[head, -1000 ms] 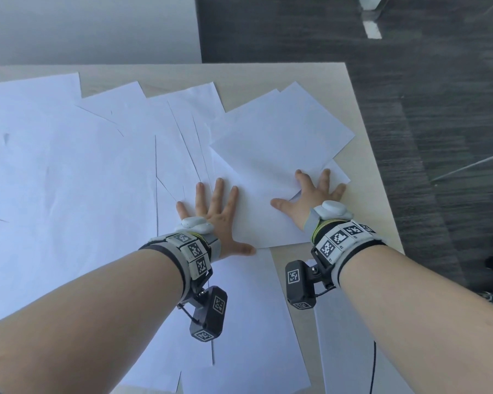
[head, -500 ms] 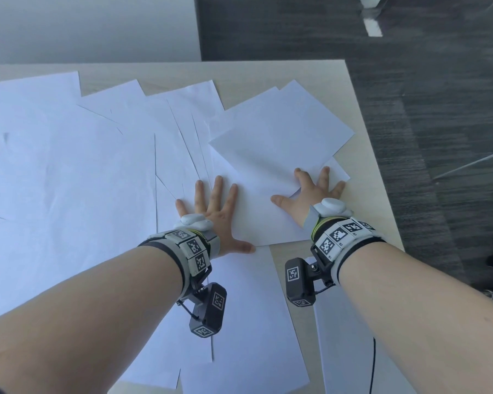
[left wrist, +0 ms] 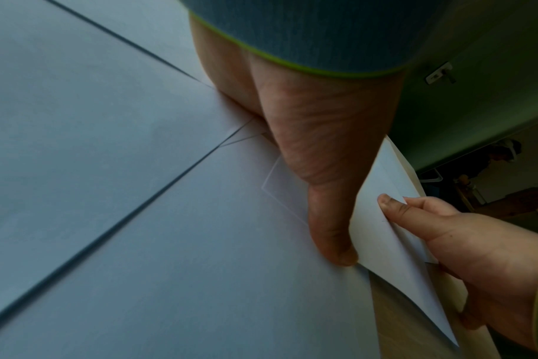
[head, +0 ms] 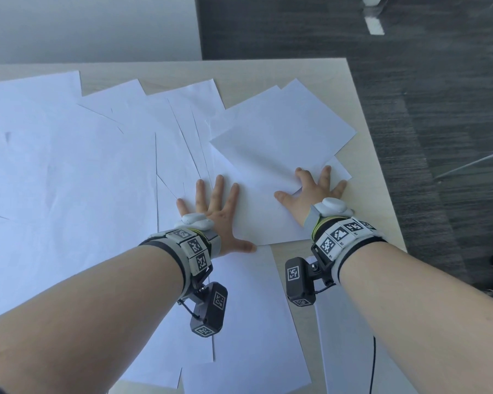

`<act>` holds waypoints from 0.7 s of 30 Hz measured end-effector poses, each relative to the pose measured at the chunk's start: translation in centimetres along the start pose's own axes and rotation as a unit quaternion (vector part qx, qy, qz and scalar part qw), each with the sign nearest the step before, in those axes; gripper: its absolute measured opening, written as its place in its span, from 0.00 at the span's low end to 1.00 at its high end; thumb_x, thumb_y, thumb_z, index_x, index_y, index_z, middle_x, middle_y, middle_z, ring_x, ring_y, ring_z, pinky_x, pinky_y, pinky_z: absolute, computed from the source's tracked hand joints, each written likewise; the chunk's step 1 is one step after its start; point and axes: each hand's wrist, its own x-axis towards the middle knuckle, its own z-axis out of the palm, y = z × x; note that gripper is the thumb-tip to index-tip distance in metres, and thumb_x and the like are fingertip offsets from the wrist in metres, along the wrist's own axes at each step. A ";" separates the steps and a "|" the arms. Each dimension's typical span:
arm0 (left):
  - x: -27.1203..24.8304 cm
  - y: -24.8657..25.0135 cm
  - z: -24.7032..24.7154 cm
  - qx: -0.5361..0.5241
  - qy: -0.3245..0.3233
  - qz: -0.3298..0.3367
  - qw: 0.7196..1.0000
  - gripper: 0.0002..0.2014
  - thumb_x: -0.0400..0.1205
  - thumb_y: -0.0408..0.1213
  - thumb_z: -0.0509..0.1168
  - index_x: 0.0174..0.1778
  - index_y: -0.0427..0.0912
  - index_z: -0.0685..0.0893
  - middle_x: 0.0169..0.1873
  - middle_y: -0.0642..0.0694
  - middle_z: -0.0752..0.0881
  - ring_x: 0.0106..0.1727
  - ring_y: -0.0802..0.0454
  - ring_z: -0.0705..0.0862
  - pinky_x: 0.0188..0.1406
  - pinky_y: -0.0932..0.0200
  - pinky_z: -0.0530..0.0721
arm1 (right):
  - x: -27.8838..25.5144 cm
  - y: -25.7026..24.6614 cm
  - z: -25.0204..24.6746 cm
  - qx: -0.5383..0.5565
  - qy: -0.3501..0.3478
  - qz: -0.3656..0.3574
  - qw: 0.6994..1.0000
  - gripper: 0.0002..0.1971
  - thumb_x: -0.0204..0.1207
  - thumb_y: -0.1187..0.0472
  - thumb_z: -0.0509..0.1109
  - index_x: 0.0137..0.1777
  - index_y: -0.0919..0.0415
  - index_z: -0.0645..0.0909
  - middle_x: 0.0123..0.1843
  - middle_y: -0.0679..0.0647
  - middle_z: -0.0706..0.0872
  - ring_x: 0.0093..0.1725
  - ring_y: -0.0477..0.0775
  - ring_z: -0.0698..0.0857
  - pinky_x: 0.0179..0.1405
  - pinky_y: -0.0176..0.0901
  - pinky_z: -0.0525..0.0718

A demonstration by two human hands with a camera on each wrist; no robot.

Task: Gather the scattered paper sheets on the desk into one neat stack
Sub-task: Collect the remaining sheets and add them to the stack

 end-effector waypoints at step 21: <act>-0.5 -4.2 1.7 0.012 0.013 -0.004 1.000 0.69 0.61 0.85 0.63 0.82 0.64 0.20 0.82 0.56 0.17 0.84 0.38 0.19 0.79 0.18 0.40 | -0.6 -3.4 3.8 -0.037 0.042 -0.150 0.987 0.51 0.68 0.23 0.64 0.87 0.38 0.47 0.90 0.41 0.37 0.89 0.48 0.40 0.83 0.72 0.47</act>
